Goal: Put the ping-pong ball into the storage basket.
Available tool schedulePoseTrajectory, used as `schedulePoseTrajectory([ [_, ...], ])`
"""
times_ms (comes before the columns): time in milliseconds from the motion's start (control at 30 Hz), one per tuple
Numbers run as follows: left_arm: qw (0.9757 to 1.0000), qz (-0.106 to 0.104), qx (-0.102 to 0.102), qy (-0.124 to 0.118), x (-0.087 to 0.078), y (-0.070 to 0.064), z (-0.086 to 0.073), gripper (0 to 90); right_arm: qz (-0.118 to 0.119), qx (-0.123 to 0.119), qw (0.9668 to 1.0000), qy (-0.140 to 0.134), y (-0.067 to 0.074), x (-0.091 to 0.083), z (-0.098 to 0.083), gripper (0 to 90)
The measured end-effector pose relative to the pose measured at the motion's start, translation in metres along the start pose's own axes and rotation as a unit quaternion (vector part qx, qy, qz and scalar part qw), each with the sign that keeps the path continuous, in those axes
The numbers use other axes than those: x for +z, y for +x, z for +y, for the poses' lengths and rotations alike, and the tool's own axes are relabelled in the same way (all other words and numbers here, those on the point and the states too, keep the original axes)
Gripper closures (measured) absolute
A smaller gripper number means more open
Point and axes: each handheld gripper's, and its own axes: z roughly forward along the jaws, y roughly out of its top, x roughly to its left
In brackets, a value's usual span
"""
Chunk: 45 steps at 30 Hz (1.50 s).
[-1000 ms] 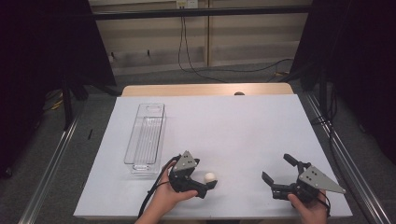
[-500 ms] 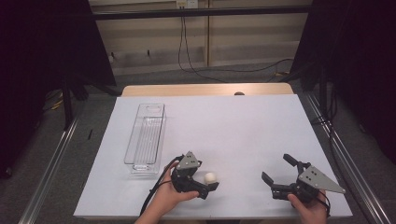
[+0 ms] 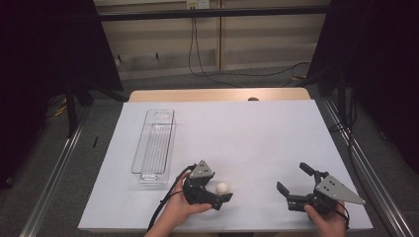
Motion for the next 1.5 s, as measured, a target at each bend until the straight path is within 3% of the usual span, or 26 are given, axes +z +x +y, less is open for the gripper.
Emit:
schedulePoseTrajectory([
  [133, 1.0, -0.004, -0.001, -0.001, 0.0007, -0.0007, -0.0001, 6.4, 0.0, 0.001, 1.0, -0.001, 0.0001, 0.0004, 0.0, 1.1],
  [333, 0.9998, -0.004, 0.016, 0.013, 0.0003, -0.0001, -0.0001, 14.7, -0.001, 0.003, 1.0, -0.002, 0.0002, -0.0004, 0.0003, 1.1],
  [433, 0.9999, -0.006, 0.013, 0.009, 0.0017, -0.0001, -0.0011, 19.2, -0.002, 0.0, 1.0, -0.001, 0.0002, -0.0001, 0.0001, 1.1],
  [467, 0.9997, -0.005, 0.016, 0.02, 0.0009, 0.0004, -0.0006, 20.4, 0.0, -0.001, 1.0, -0.002, 0.0002, 0.0002, 0.0001, 1.1],
  [767, 0.999, -0.012, 0.025, 0.034, 0.0045, -0.0009, -0.0016, 29.1, 0.0, 0.001, 1.0, 0.001, -0.0001, -0.0002, 0.0, 1.1],
  [1500, 0.9985, -0.019, 0.024, 0.044, 0.0091, 0.0005, -0.0024, 39.4, -0.001, 0.001, 1.0, -0.003, -0.0003, -0.0009, 0.0002, 1.1],
])
